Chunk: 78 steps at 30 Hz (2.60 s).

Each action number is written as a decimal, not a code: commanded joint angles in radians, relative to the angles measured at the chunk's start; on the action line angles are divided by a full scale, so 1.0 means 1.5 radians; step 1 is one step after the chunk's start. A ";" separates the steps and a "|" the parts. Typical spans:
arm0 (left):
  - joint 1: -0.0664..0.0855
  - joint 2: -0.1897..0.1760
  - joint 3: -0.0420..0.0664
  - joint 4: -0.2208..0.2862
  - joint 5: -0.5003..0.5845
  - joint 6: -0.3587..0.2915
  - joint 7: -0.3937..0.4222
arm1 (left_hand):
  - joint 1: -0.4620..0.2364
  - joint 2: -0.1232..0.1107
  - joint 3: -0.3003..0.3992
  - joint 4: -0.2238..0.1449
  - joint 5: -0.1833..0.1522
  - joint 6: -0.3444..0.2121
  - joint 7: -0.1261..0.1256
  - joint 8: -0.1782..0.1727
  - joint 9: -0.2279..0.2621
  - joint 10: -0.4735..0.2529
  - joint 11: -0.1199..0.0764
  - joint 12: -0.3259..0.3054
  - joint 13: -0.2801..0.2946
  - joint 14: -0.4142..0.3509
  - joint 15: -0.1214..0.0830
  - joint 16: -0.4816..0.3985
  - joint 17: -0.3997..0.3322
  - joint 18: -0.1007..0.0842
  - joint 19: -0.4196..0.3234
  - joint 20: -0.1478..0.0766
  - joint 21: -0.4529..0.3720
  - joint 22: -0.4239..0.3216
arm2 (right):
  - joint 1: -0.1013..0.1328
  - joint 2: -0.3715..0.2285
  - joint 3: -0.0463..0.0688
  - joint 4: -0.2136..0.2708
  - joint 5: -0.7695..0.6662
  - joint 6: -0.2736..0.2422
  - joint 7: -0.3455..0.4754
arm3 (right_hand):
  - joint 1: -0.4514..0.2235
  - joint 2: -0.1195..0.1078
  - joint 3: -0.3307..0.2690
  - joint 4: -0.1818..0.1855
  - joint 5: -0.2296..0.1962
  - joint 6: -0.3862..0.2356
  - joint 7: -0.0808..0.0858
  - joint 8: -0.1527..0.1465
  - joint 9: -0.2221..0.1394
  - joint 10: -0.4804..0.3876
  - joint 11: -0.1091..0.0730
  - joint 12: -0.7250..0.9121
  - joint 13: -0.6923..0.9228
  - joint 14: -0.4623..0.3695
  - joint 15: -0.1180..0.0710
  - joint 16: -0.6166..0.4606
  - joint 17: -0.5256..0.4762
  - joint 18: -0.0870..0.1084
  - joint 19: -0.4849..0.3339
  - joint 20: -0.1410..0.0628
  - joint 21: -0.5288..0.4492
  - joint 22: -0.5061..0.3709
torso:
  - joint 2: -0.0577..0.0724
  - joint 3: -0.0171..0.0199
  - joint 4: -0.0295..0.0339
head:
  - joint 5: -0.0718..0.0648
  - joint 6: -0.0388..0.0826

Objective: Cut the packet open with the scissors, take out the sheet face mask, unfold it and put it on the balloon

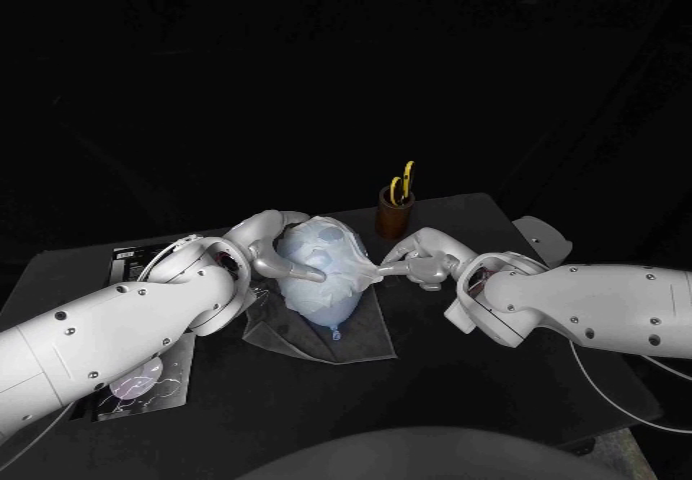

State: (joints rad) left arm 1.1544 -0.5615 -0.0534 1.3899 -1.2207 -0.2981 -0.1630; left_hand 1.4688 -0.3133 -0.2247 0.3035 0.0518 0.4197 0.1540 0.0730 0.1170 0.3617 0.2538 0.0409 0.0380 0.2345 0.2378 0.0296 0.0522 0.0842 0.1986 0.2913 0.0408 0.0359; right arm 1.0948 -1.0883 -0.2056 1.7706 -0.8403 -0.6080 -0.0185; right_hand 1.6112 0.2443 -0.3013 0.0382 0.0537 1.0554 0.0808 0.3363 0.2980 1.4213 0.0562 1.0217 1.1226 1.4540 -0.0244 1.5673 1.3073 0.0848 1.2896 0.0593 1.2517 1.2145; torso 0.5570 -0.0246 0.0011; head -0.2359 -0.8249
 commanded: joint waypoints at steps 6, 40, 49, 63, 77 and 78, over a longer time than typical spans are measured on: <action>0.000 0.001 0.000 -0.005 0.000 0.007 -0.002 | 0.006 0.001 -0.002 0.000 0.002 0.006 0.089 0.004 0.001 0.002 -0.001 -0.002 0.001 0.005 0.001 0.005 0.001 0.007 0.004 -0.002 0.004 0.001 | 0.000 -0.013 0.001 0.001 0.010 0.003 -0.006 | 0.040 0.026 0.022 -0.024 -0.003 0.006 0.000 0.004 0.002 0.091 -0.035 0.344 0.285 0.078 -0.019 0.002 0.176 0.007 0.002 0.000 0.004 0.000 | 0.000 -0.0005 0.0002 | -0.001 0.000; 0.000 0.004 0.000 -0.008 0.001 0.006 -0.002 | 0.010 0.001 -0.002 -0.001 0.002 0.005 0.088 0.004 0.001 0.002 -0.003 -0.002 0.000 0.007 -0.001 0.005 0.002 0.011 0.006 -0.002 0.005 0.002 | 0.002 -0.017 0.001 -0.027 0.064 0.053 -0.072 | -0.142 -0.044 -0.046 -0.038 0.012 -0.101 0.045 -0.050 -0.008 -0.019 0.006 0.116 0.149 0.032 0.016 -0.061 0.031 0.043 -0.148 0.025 -0.167 -0.158 | 0.000 -0.0001 0.0003 | -0.003 0.006; 0.000 0.004 0.000 -0.007 0.002 0.006 0.000 | 0.011 0.001 -0.002 -0.001 0.002 0.004 0.088 0.004 0.001 0.001 -0.003 -0.002 0.000 0.007 -0.001 0.005 0.002 0.011 0.006 -0.002 0.005 0.002 | 0.004 -0.011 0.001 -0.042 0.112 0.025 -0.033 | -0.158 -0.030 -0.093 -0.018 0.022 -0.124 0.054 -0.052 -0.003 -0.029 0.015 0.116 0.137 0.026 0.025 -0.063 0.024 0.050 -0.159 0.043 -0.197 -0.175 | 0.000 0.0004 0.0000 | -0.003 0.008; 0.000 0.001 0.000 -0.002 0.005 0.006 0.003 | 0.014 0.001 -0.001 -0.001 0.002 0.004 0.087 0.004 0.001 0.001 -0.003 -0.002 0.000 0.007 -0.002 0.005 0.002 0.013 0.007 -0.002 0.005 0.002 | 0.009 0.040 0.007 -0.070 0.226 -0.010 0.070 | -0.128 0.030 -0.088 -0.033 0.002 -0.076 0.041 -0.052 0.002 0.070 0.003 0.305 0.255 0.076 0.015 0.001 0.170 0.020 -0.037 0.031 -0.059 -0.040 | 0.001 0.0014 0.0004 | -0.003 0.009; 0.000 0.000 0.000 -0.003 0.009 0.006 0.006 | 0.016 0.001 -0.001 0.000 0.002 0.003 0.087 0.004 0.001 0.000 -0.003 -0.002 0.000 0.006 -0.002 0.005 0.002 0.014 0.007 -0.001 0.005 0.002 | 0.011 0.071 0.010 -0.078 0.179 -0.007 0.072 | -0.117 0.017 -0.099 -0.054 -0.003 -0.069 0.040 -0.061 0.000 0.078 0.002 0.322 0.268 0.078 0.014 0.002 0.176 0.017 -0.028 0.028 -0.045 -0.026 | 0.000 -0.0008 0.0008 | -0.003 0.011; 0.000 0.000 0.000 -0.003 0.009 0.006 0.006 | 0.016 0.001 -0.001 0.000 0.002 0.003 0.087 0.004 0.001 0.000 -0.003 -0.002 0.000 0.006 -0.002 0.005 0.002 0.014 0.007 -0.001 0.005 0.002 | 0.011 0.073 0.010 -0.080 0.177 -0.008 0.071 | -0.117 0.017 -0.099 -0.054 -0.003 -0.069 0.040 -0.061 0.000 0.078 0.002 0.322 0.268 0.078 0.014 0.002 0.176 0.017 -0.028 0.028 -0.045 -0.026 | 0.000 -0.0009 0.0010 | -0.003 0.011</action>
State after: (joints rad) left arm 1.1546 -0.5625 -0.0535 1.3857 -1.2101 -0.2980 -0.1597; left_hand 1.4843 -0.3134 -0.2247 0.3035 0.0517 0.4197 0.1539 0.0730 0.1178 0.3616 0.2538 0.0409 0.0380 0.2381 0.2342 0.0337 0.0536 0.0991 0.2022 0.2877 0.0449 0.0374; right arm 1.1107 -0.9818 -0.1908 1.6531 -0.5436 -0.6175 0.0691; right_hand 1.4282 0.2723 -0.4344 -0.0363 0.0534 0.9470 0.1394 0.2501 0.2994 1.4347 0.0891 1.1851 1.1795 1.4667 0.0031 1.5668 1.3073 0.1219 1.2432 0.1021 1.1790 1.1750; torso 0.5571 -0.0257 0.0016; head -0.2396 -0.8100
